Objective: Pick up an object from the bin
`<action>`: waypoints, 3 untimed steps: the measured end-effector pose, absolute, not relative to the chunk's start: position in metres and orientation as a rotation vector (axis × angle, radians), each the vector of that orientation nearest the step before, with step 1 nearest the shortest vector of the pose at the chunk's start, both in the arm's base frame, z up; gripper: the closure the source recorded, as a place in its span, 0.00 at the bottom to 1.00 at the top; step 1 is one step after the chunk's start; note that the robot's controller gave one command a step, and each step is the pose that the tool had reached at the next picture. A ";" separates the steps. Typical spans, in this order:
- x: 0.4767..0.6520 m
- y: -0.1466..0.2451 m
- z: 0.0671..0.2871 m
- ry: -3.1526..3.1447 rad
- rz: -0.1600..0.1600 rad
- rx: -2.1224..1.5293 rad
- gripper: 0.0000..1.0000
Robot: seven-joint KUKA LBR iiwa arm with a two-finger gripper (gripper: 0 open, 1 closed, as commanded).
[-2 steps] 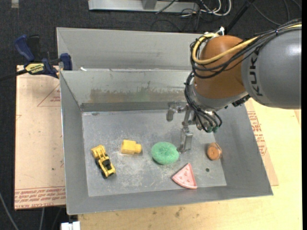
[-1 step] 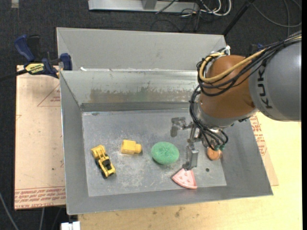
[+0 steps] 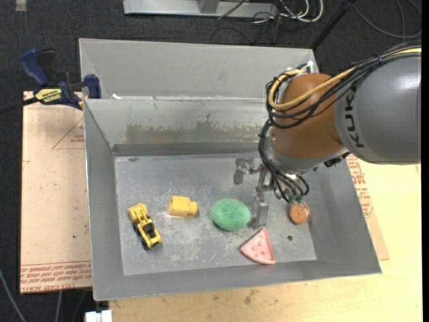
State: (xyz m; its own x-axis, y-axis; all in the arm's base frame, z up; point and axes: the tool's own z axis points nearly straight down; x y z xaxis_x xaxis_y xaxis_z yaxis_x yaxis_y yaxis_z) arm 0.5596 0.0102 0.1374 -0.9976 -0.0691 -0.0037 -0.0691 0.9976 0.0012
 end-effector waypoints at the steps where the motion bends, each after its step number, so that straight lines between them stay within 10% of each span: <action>1: 0.548 0.026 0.066 3.147 0.003 -0.059 0.00; 2: 0.551 0.024 0.070 3.139 0.002 0.074 1.00; 3: 0.551 0.024 0.070 3.139 0.002 0.074 1.00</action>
Offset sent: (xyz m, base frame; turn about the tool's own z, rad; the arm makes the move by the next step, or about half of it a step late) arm -0.0088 0.0129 -0.0674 0.1176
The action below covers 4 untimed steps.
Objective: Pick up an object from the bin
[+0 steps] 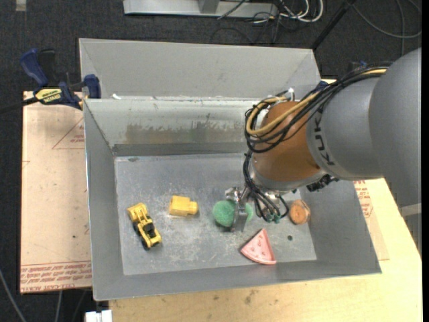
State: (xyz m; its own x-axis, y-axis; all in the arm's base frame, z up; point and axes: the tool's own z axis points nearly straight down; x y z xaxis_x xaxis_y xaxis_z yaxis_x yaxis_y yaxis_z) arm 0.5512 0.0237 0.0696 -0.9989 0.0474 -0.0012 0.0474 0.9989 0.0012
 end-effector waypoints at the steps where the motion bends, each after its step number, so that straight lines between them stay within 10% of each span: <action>1: 0.549 0.024 0.076 3.147 0.001 0.075 1.00; 4: 0.551 0.024 0.121 3.139 0.002 0.073 1.00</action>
Offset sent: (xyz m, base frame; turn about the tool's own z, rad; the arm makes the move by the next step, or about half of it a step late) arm -0.0002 -0.0001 0.0268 0.0000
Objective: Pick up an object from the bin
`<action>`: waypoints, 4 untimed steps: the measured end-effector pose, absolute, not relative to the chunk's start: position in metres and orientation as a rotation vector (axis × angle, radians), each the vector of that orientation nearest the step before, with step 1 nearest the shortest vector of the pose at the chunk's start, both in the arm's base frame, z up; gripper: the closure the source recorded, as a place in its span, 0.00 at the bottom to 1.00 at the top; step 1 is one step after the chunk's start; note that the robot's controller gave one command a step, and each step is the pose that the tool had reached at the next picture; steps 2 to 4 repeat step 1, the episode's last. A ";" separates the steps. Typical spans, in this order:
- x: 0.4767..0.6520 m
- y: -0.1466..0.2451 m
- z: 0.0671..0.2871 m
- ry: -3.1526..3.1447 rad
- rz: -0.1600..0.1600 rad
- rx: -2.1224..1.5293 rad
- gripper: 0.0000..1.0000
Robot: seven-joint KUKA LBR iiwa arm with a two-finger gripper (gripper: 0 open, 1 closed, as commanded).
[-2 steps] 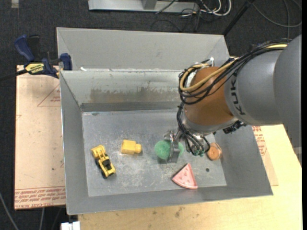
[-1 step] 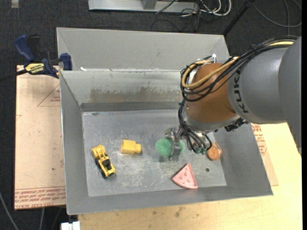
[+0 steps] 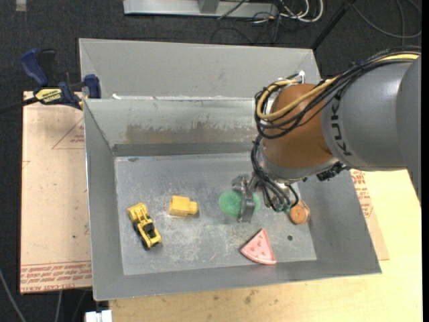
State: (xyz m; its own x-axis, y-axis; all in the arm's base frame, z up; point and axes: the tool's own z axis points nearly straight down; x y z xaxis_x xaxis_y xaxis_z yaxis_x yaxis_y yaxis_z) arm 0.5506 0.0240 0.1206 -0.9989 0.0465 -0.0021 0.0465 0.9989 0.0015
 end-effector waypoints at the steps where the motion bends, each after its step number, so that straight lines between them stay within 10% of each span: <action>1: 0.551 0.024 0.130 3.137 0.003 0.073 1.00; 4: 0.551 0.024 0.130 3.137 0.003 0.073 1.00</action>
Offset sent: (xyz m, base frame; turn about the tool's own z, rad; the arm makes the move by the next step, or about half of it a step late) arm 0.0001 0.0000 0.0195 0.0000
